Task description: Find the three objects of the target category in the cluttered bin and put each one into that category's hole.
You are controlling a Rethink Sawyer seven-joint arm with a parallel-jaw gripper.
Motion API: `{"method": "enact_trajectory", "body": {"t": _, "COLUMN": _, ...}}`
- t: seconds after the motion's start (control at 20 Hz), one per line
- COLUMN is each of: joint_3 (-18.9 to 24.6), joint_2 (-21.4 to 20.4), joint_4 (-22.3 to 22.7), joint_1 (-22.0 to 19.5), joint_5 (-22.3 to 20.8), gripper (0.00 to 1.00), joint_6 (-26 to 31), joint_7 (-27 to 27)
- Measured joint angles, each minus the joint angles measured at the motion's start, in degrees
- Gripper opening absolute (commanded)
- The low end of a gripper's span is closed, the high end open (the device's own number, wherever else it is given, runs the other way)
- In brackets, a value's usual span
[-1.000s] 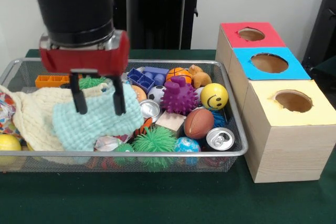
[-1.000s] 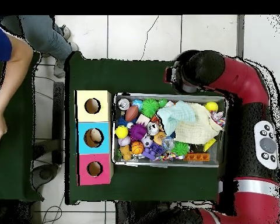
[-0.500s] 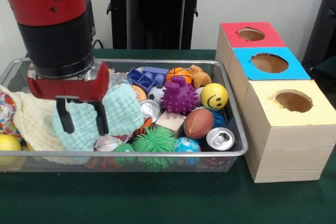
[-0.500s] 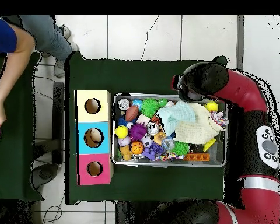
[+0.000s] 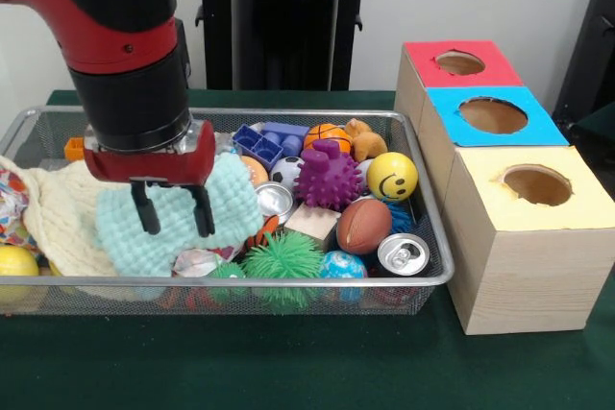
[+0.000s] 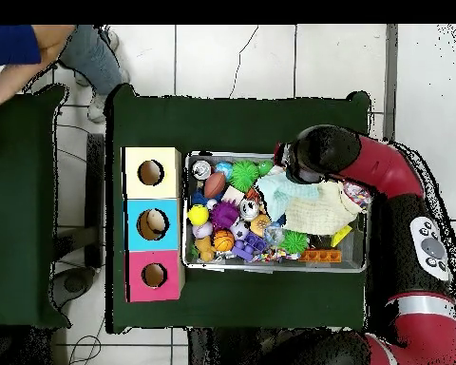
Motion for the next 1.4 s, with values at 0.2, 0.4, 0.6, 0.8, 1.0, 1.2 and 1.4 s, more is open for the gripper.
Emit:
{"method": "enact_trajectory", "body": {"t": 0.2, "joint_3": -0.01, "joint_2": -0.14, "joint_4": 0.41, "joint_1": 0.02, "joint_5": -0.81, "gripper": 0.00, "joint_6": 0.00, "joint_7": 0.00}}
{"method": "enact_trajectory", "body": {"t": 0.4, "joint_3": -0.01, "joint_2": -0.12, "joint_4": 0.41, "joint_1": 0.43, "joint_5": -2.26, "gripper": 0.00, "joint_6": 0.01, "joint_7": 0.00}}
{"method": "enact_trajectory", "body": {"t": 0.6, "joint_3": -0.01, "joint_2": -0.12, "joint_4": 0.41, "joint_1": 1.14, "joint_5": -3.16, "gripper": 0.00, "joint_6": 0.26, "joint_7": 0.00}}
{"method": "enact_trajectory", "body": {"t": 0.8, "joint_3": 0.08, "joint_2": -0.09, "joint_4": 0.42, "joint_1": 1.81, "joint_5": -3.95, "gripper": 0.00, "joint_6": 0.39, "joint_7": 0.00}}
{"method": "enact_trajectory", "body": {"t": 1.0, "joint_3": 0.45, "joint_2": -0.23, "joint_4": 0.87, "joint_1": 1.74, "joint_5": -3.93, "gripper": 0.00, "joint_6": 0.38, "joint_7": 0.00}}
{"method": "enact_trajectory", "body": {"t": 1.2, "joint_3": 1.13, "joint_2": -1.30, "joint_4": 2.94, "joint_1": 0.89, "joint_5": -3.94, "gripper": 1.00, "joint_6": 0.38, "joint_7": 0.00}}
{"method": "enact_trajectory", "body": {"t": 1.4, "joint_3": 1.22, "joint_2": -1.83, "joint_4": 3.53, "joint_1": 0.41, "joint_5": -3.95, "gripper": 1.00, "joint_6": 0.38, "joint_7": 0.00}}
